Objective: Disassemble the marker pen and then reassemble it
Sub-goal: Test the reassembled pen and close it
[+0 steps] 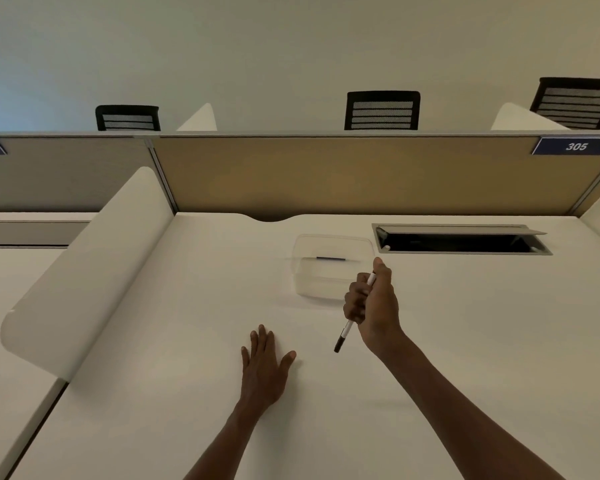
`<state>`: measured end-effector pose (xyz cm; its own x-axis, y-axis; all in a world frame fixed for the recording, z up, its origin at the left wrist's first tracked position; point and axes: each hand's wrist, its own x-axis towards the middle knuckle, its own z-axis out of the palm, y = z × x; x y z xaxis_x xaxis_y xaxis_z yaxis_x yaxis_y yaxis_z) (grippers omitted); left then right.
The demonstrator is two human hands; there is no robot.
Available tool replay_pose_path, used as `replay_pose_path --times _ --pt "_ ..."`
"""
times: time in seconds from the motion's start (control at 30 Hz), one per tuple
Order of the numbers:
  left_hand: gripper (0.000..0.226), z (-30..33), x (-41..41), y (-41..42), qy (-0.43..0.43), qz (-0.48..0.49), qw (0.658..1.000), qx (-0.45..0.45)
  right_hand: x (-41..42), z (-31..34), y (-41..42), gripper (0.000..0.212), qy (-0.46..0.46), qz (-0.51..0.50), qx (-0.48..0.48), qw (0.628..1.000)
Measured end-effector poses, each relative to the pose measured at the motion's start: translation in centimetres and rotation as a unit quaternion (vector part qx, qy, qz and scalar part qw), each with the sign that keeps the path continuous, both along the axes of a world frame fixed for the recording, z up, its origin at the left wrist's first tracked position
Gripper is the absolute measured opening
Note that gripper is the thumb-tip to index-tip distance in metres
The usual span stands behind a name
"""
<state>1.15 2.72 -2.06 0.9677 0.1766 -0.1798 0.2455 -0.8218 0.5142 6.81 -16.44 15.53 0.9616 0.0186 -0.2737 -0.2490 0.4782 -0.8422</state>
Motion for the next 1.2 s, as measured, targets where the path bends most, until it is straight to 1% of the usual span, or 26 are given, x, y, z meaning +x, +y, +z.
replay_pose_path --times 0.1,0.17,0.2,0.23,0.27,0.33,0.37,0.43,0.5,0.57,0.6,0.63,0.7,0.8,0.87,0.97,1.03,1.13,1.2 --pt "0.058 2.7 0.3 -1.2 -0.019 0.039 0.991 -0.124 0.3 0.0 -0.1 0.054 0.008 -0.007 0.061 0.998" --pt "0.038 5.2 0.0 -2.4 -0.05 0.073 0.966 -0.243 0.5 0.1 -0.1 0.055 0.011 -0.012 0.093 0.996" --pt "0.031 6.7 -0.4 -3.2 -0.057 0.079 0.948 -0.304 0.6 0.2 -0.1 0.055 0.012 -0.013 0.106 0.994" --pt "0.031 8.1 -0.7 -3.8 -0.056 0.081 0.926 -0.365 0.7 0.3 -0.2 0.055 0.01 -0.012 0.12 0.993" --pt "0.038 9.2 -0.9 -4.3 -0.042 0.091 0.899 -0.427 0.7 0.4 -0.2 0.055 0.005 -0.012 0.13 0.991" --pt "0.038 10.8 -1.2 -5.1 -0.012 0.114 0.83 -0.545 0.7 0.3 -0.4 0.056 -0.005 -0.011 0.141 0.99" --pt "0.037 11.3 -1.3 -5.3 -0.006 0.124 0.803 -0.583 0.7 0.3 -0.5 0.056 -0.007 -0.01 0.144 0.99" --pt "0.031 12.0 -1.5 -5.6 -0.009 0.134 0.761 -0.635 0.8 0.1 -0.8 0.054 -0.013 -0.009 0.141 0.99" --pt "0.022 12.1 -1.6 -5.7 -0.021 0.144 0.736 -0.661 0.9 -0.2 -1.1 0.049 -0.023 0.0 0.133 0.991" --pt "0.018 11.9 -1.5 -5.4 -0.04 0.163 0.728 -0.665 0.9 -0.4 -1.7 0.043 -0.048 0.024 0.094 0.994" --pt "0.018 11.9 -1.5 -5.2 -0.053 0.171 0.726 -0.664 0.9 -0.6 -2.1 0.043 -0.068 0.04 0.047 0.996" --pt "0.018 11.8 -1.3 -5.0 -0.065 0.182 0.72 -0.666 0.9 -0.8 -2.5 0.044 -0.092 0.058 -0.021 0.994" --pt "0.019 11.6 -1.0 -4.2 -0.088 0.213 0.699 -0.677 0.9 -1.2 -3.5 0.046 -0.13 0.093 -0.16 0.974" --pt "0.022 11.7 -0.2 -3.0 -0.117 0.255 0.668 -0.689 0.6 -1.4 -5.2 0.031 -0.141 0.167 -0.259 0.941" --pt "0.024 11.8 0.4 -2.3 -0.133 0.259 0.658 -0.694 0.2 -1.6 -6.1 0.019 -0.148 0.21 -0.324 0.911" --pt "0.026 12.2 1.2 -2.0 -0.141 0.241 0.66 -0.698 -0.6 -2.2 -6.4 0.011 -0.137 0.267 -0.381 0.875" --pt "0.026 12.3 1.7 -2.2 -0.139 0.223 0.67 -0.694 -1.2 -2.4 -6.2 0.008 -0.116 0.303 -0.397 0.859" --pt "0.023 11.7 2.0 -3.0 -0.133 0.195 0.693 -0.681 -2.1 -3.3 -5.6 0.012 -0.076 0.338 -0.407 0.845" --pt "0.022 11.1 2.0 -3.6 -0.135 0.176 0.719 -0.658 -2.6 -4.3 -5.2 0.018 -0.056 0.348 -0.422 0.835"
